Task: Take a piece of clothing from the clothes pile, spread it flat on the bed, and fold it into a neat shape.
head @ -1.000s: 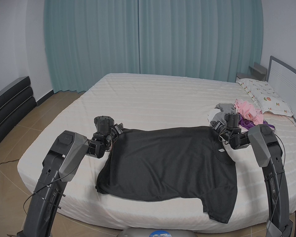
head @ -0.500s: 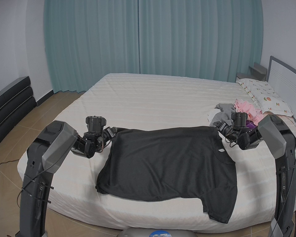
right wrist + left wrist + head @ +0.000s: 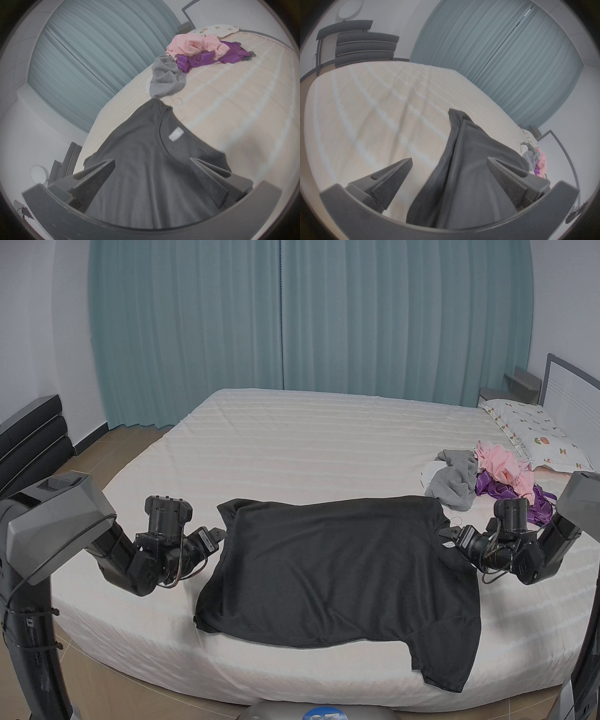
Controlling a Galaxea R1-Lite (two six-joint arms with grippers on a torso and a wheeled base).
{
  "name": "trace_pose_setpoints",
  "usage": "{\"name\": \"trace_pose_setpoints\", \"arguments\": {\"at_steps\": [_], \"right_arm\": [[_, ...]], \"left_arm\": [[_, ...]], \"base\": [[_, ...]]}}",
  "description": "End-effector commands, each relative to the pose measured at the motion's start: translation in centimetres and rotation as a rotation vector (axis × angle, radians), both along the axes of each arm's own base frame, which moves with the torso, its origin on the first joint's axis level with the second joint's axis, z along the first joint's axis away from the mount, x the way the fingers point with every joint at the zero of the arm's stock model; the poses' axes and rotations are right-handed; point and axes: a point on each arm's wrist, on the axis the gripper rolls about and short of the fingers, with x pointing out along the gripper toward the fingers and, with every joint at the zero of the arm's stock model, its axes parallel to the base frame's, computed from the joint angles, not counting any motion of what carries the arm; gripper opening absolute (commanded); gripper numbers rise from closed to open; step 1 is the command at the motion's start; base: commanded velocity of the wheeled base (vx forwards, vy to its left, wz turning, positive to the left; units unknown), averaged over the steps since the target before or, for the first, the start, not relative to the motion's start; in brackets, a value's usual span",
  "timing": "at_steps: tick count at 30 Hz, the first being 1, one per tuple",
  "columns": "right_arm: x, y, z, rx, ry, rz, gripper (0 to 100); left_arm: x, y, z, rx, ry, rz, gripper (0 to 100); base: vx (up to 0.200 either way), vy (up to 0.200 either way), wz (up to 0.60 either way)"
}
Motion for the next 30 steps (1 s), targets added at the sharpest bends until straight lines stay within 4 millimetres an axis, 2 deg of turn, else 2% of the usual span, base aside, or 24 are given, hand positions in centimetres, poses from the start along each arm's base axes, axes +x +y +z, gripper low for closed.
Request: {"name": "trace_pose_setpoints", "arguments": {"at_steps": [1,4,5,6,8,13,20,30], "right_arm": [[-11.0,0.3,3.3,0.073,0.026,0.107,100],[-11.0,0.3,3.3,0.074,0.028,0.108,100],[-12.7,0.3,2.7,0.098,0.078,0.14,100],[-12.9,0.3,2.6,0.101,0.086,0.14,100],[-13.1,0.1,2.4,0.103,0.098,0.137,100],[-13.8,0.1,1.7,0.114,0.14,0.152,100],[-14.5,0.2,1.3,0.139,0.166,0.18,100],[-14.6,0.3,0.9,0.14,0.188,0.186,100]], "left_arm": [[-11.3,-0.6,2.8,-0.104,0.011,-0.075,100],[-11.4,-0.6,2.8,-0.103,0.013,-0.077,100],[-12.3,-1.0,1.9,-0.119,0.047,-0.083,100],[-12.5,-1.2,1.9,-0.126,0.053,-0.08,100],[-12.8,-1.1,1.6,-0.143,0.07,-0.07,100],[-13.2,-0.9,0.7,-0.156,0.114,-0.061,100],[-13.6,-0.8,-0.6,-0.147,0.141,-0.06,100],[-12.0,-1.2,-3.0,-0.138,0.128,-0.045,100]], "base": [[0.0,0.0,0.0],[0.0,0.0,0.0],[0.0,0.0,0.0],[0.0,0.0,0.0],[0.0,0.0,0.0],[-0.2,0.0,0.0],[0.0,0.0,0.0],[0.0,0.0,0.0]]}}
